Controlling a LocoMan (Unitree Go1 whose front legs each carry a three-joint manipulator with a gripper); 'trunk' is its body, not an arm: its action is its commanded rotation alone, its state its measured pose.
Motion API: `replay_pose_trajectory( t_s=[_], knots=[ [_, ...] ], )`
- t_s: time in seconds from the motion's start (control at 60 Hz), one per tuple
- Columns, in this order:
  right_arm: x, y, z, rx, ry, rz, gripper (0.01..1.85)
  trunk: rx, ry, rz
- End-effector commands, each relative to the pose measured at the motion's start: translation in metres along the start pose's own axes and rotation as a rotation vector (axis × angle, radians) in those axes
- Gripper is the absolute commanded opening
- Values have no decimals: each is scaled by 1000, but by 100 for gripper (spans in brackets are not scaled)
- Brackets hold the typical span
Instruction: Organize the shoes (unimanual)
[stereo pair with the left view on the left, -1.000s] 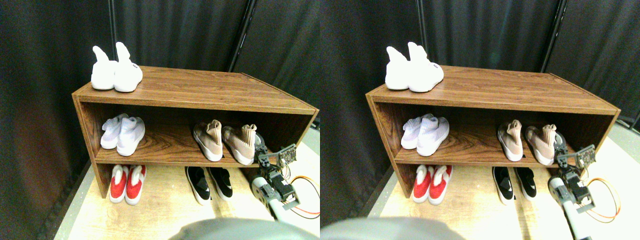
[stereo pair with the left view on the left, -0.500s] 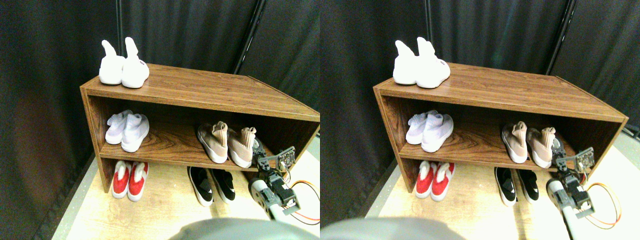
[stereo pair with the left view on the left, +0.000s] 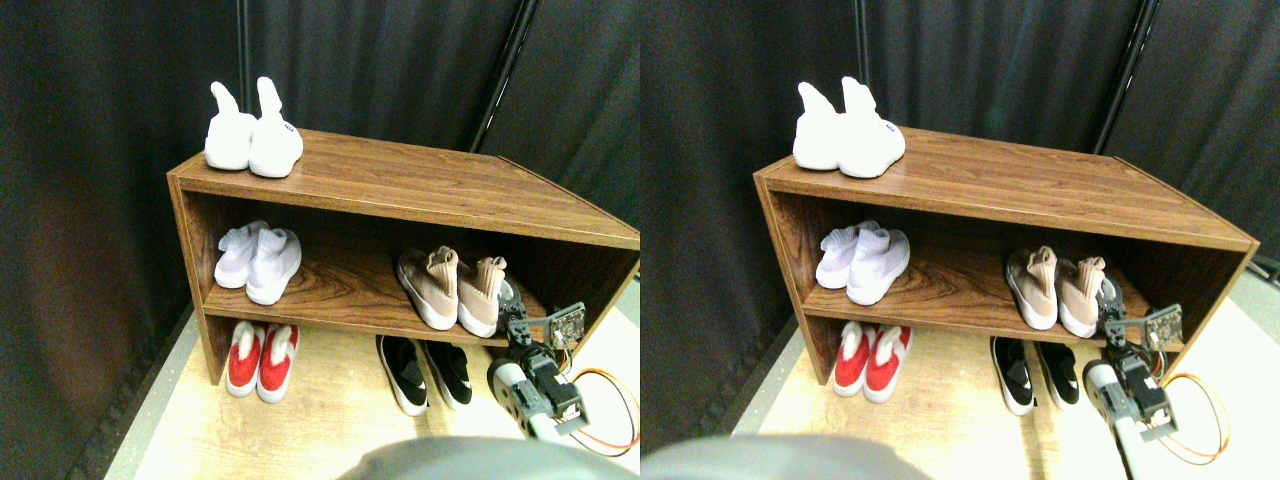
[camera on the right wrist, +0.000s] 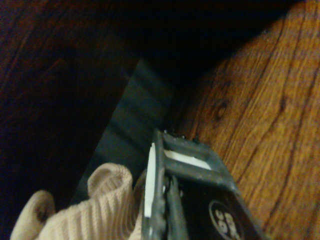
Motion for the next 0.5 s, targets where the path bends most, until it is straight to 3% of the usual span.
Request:
replay_pose_trajectory(
  t_s=[0.017, 0.133, 0.5],
  knots=[
    [-1, 4, -4, 11, 5, 15, 6, -9, 15, 15],
    [-1, 4, -4, 0, -11, 9, 6, -12, 12, 16],
    [-6, 7, 6, -10, 43, 31, 6, -4, 6, -1]
  ],
)
